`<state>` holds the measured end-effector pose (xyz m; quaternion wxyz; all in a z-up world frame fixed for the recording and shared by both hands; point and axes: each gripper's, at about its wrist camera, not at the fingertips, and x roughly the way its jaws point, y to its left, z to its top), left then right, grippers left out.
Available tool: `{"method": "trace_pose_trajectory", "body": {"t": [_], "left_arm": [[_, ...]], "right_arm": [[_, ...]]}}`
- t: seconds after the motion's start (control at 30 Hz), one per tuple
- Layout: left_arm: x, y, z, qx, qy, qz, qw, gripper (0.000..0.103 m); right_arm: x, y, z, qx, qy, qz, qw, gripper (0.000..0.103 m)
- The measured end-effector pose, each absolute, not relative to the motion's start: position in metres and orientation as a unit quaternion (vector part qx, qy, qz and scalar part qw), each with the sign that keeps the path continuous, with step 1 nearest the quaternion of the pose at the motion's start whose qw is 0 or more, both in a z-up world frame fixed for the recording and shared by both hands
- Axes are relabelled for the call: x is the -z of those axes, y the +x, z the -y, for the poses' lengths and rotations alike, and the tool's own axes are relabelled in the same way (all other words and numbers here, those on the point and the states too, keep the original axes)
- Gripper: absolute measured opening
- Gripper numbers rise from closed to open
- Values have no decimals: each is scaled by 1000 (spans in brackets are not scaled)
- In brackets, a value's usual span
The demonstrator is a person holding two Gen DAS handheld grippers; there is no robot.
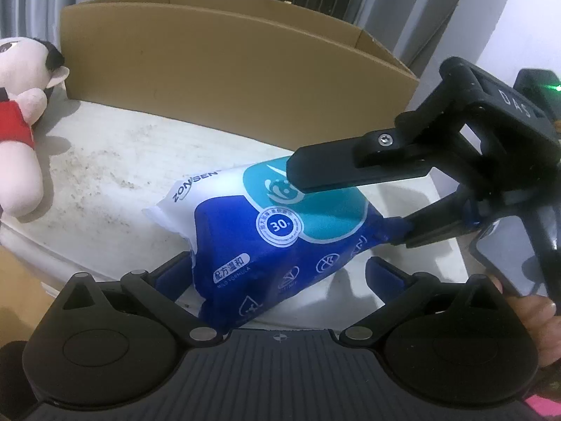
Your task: Organize objects
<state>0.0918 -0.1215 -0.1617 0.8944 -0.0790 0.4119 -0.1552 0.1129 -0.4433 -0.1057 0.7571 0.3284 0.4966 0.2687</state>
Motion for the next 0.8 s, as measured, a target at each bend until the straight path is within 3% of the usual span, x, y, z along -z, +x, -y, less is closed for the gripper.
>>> {"method": "trace_pose_trajectory", "body": {"t": [0.37, 0.8], "left_arm": [[166, 97, 117, 165, -80, -413, 892, 103], [168, 107, 102, 171, -159, -417, 879, 103]], "right_arm": [[105, 112, 440, -264, 323, -498, 760, 103], [103, 111, 440, -267, 312, -496, 765, 103]]}}
